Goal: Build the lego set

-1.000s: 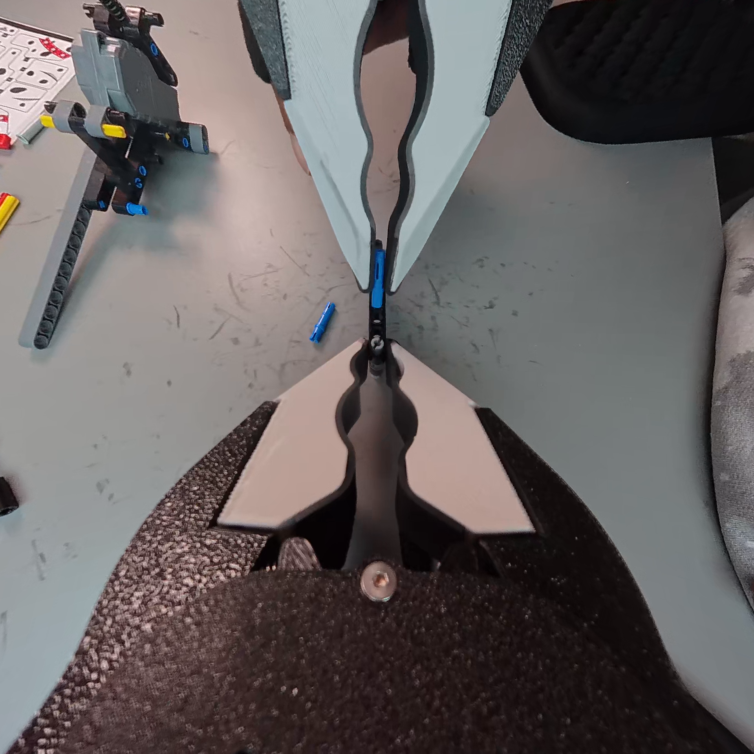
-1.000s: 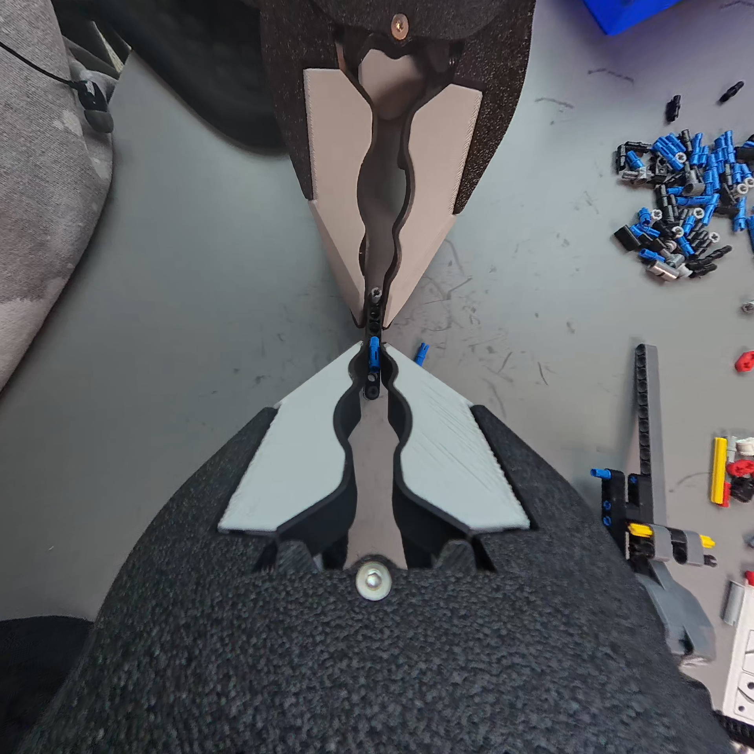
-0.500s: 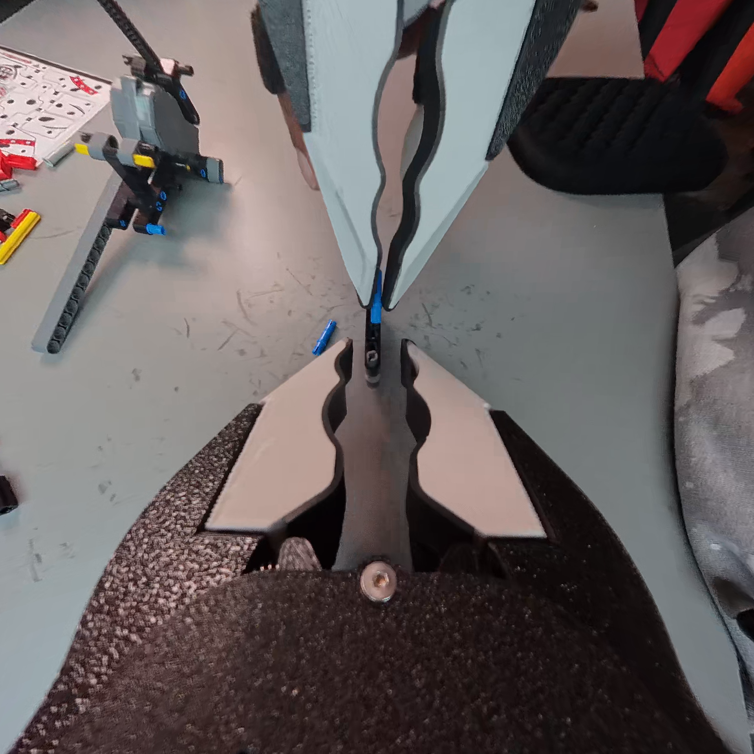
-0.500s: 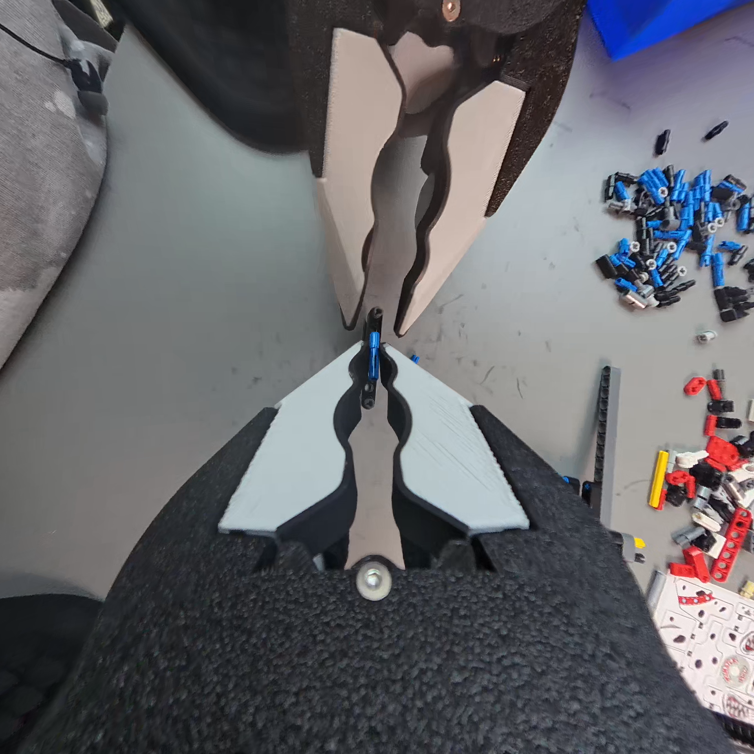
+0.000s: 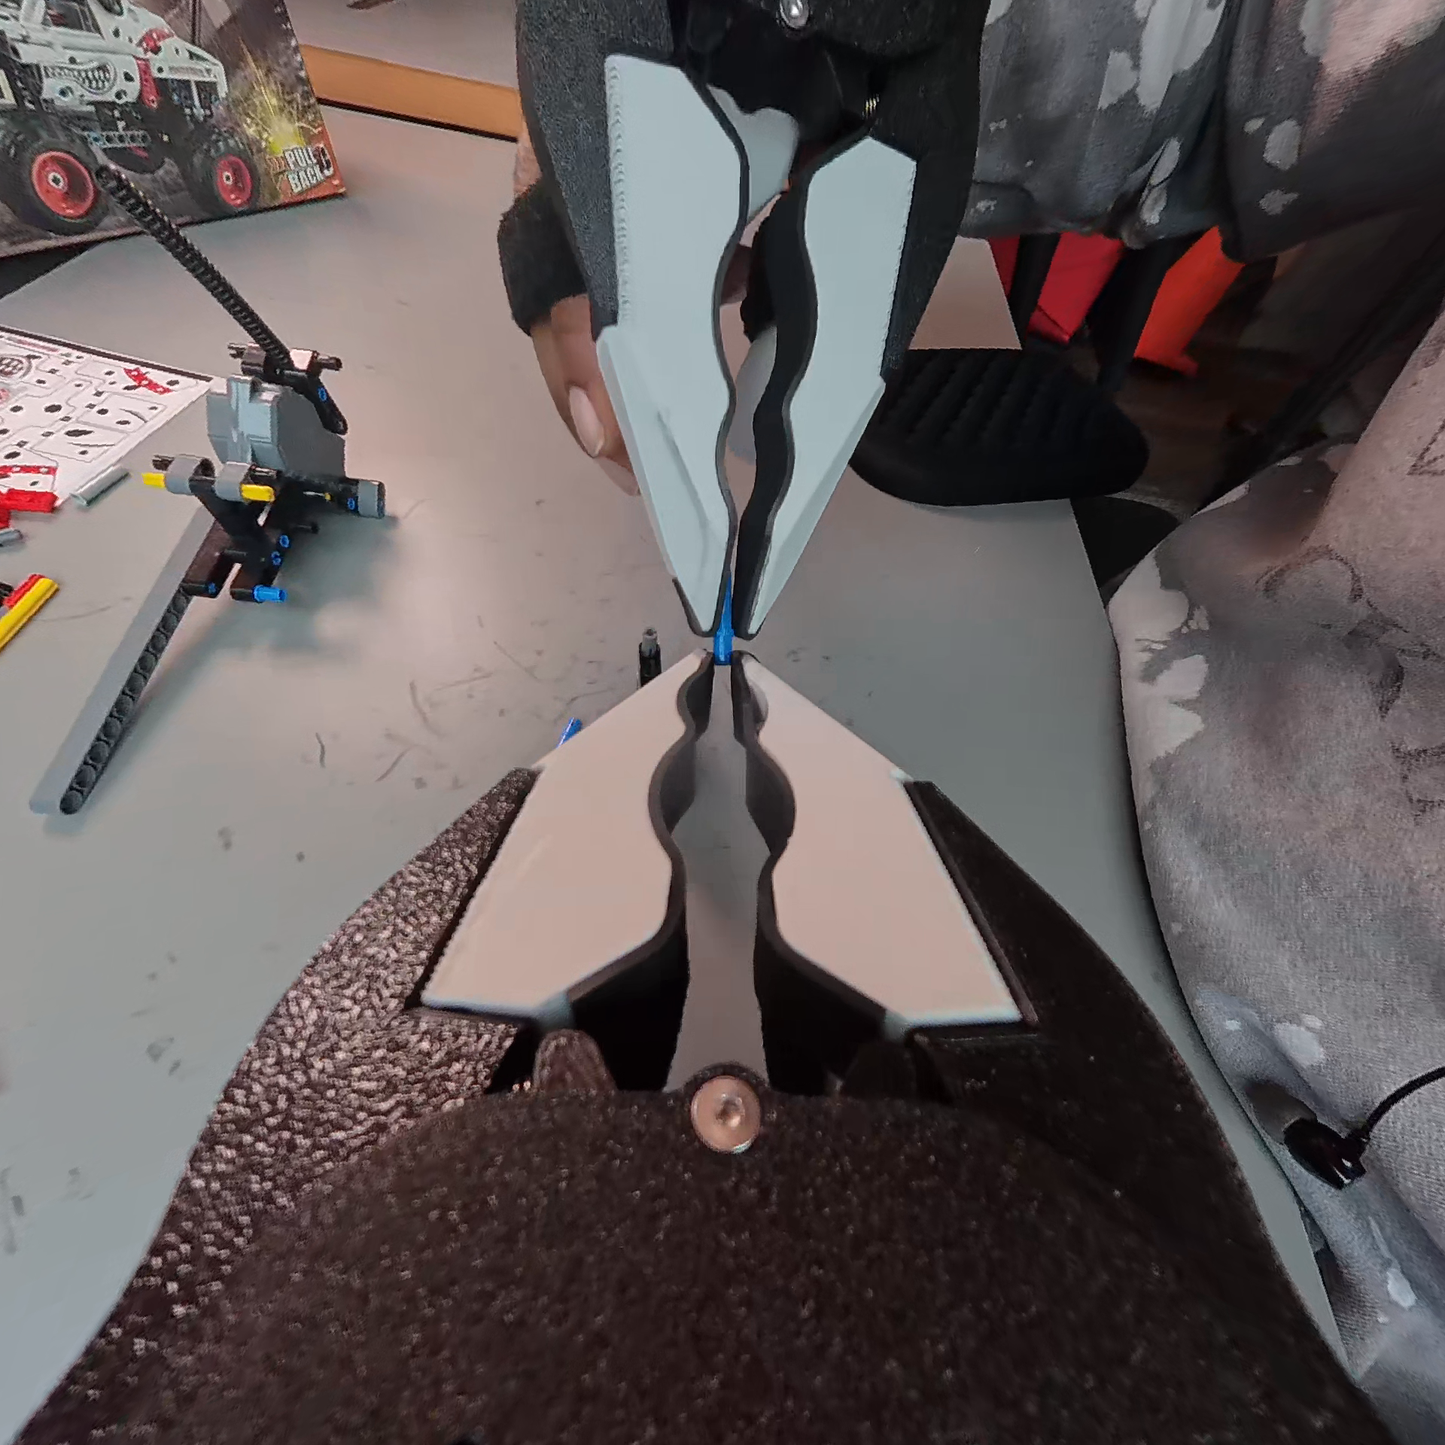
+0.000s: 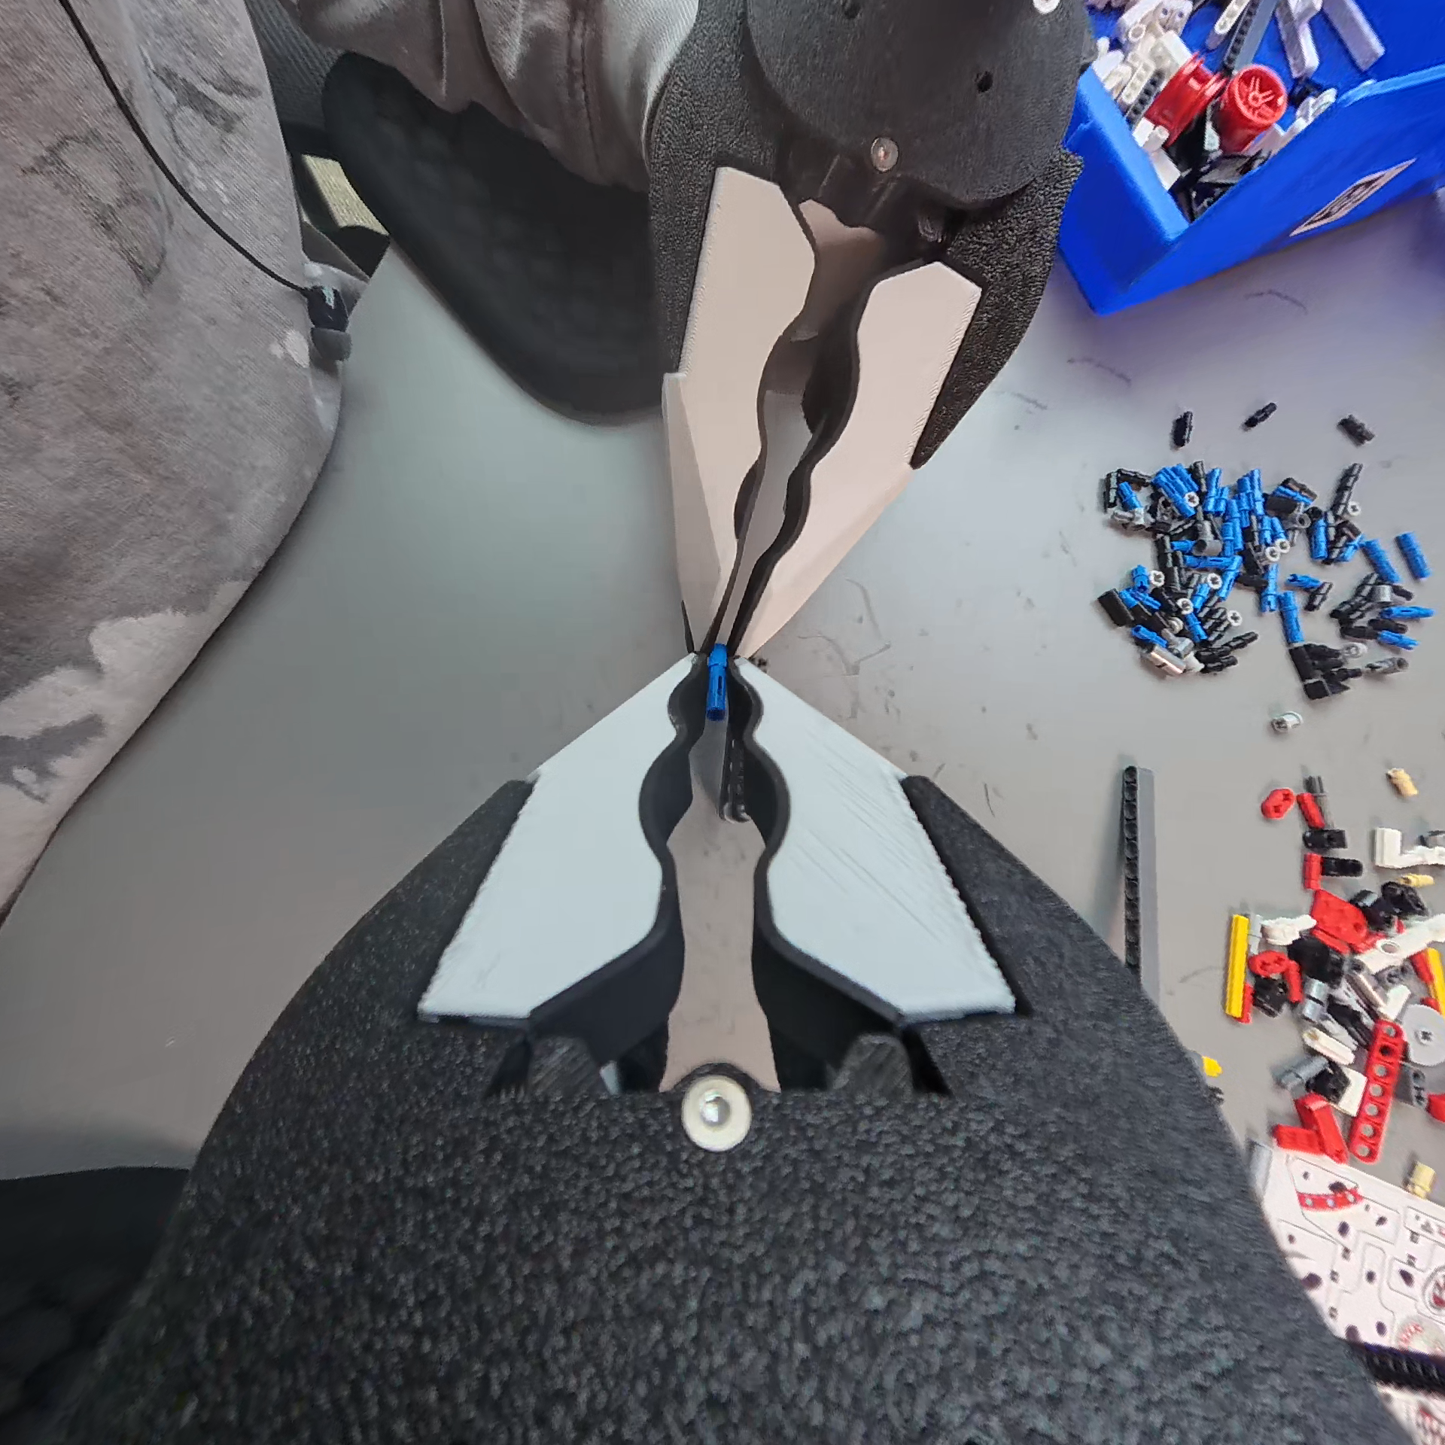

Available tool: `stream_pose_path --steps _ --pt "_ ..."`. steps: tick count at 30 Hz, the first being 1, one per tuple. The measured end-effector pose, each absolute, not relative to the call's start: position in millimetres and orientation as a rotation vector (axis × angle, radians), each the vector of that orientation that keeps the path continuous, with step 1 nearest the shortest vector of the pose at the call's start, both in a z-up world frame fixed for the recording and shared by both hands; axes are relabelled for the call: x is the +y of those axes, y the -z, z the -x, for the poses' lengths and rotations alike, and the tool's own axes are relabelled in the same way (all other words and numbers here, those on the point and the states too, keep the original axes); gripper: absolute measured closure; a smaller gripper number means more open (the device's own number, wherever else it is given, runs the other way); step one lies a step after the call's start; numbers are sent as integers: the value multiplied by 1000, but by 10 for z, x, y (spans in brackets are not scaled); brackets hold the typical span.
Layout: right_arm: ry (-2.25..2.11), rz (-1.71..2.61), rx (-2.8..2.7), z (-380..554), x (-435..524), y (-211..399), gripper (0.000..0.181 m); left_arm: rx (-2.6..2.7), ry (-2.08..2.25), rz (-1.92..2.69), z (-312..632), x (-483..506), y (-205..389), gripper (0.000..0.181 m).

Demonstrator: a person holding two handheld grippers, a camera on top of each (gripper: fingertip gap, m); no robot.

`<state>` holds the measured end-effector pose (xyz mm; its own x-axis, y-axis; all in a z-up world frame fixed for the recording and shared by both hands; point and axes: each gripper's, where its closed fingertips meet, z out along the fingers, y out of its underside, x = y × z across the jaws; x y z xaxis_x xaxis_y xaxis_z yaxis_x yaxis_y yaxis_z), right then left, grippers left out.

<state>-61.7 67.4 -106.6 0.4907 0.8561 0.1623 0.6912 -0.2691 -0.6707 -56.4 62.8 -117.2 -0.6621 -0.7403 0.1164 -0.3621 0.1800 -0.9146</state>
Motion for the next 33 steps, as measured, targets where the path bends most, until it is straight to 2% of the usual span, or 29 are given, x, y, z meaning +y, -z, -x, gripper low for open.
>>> stream_pose_path --steps 7,19,22,24,26,33 --pt "-382 1963 -1127 610 680 850 177 2008 1612 991 587 636 946 177" --pt "-379 1982 -1080 599 721 872 178 1979 1660 1008 585 643 904 177" --pt "-325 2086 -1103 521 755 1033 178 1993 1573 1042 543 705 991 176" --pt "-256 2174 -1146 429 780 1178 178 2018 1543 1096 530 750 1064 159" --pt "-240 2251 -1185 410 782 1287 177 2067 1488 1164 529 806 1190 151" --pt "-182 2379 -1362 391 757 1451 177 2215 1237 1243 494 793 1614 155"
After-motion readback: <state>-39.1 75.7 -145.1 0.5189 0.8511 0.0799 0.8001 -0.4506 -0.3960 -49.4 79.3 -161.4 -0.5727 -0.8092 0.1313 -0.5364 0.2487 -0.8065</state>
